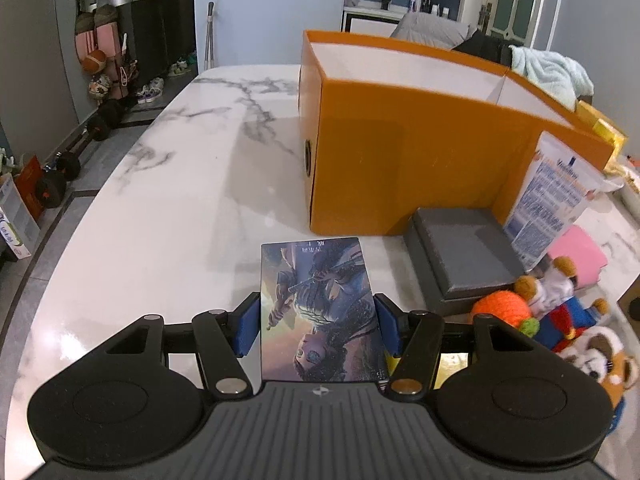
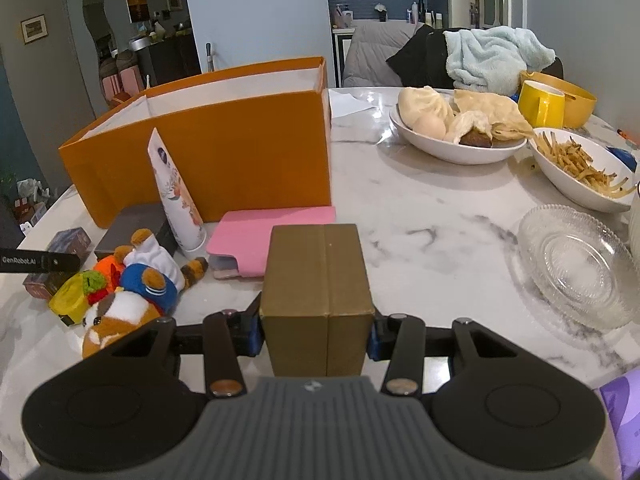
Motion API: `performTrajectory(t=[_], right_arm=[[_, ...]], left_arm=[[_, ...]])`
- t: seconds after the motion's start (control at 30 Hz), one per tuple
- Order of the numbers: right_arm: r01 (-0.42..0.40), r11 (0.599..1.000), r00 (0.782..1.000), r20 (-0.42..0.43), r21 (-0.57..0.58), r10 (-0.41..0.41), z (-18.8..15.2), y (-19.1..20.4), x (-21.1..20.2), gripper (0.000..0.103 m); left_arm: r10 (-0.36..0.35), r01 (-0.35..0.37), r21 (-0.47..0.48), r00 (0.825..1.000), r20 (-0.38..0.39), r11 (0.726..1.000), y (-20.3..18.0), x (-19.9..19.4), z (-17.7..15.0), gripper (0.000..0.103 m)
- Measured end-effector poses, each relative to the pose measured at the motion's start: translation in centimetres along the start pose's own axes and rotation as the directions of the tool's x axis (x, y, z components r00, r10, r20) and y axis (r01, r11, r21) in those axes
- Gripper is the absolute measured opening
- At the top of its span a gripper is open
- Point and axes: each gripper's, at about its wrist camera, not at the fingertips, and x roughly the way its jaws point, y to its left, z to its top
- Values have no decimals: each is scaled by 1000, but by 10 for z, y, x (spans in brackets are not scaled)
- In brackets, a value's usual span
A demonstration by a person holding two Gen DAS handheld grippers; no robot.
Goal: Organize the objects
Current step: 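Grasp the book with the left gripper while the right grasps the cardboard box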
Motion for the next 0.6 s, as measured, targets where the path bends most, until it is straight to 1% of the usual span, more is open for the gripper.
performTrajectory(t=[0.2,0.37,0.5,0.6], right_arm=[[-8,1000,1000,9,-17,8,4,5,-9,48],[-27,999,999,20,-30,27,11,8,-22,48],[-45,998,998,33,-51,46,22,12,-33,48],[-62,995,997,51,-82,66,38,16,-42,48]], left_arm=[[-15,14,30,999,30,999,-7,-20,6,69],[-42,39,48,997,59,998,-12,-41,12,69],[-66,60,66,994,89,996,-18,-55,24,69],[-76,66,87,990,121,994,-24,-65,40,69]])
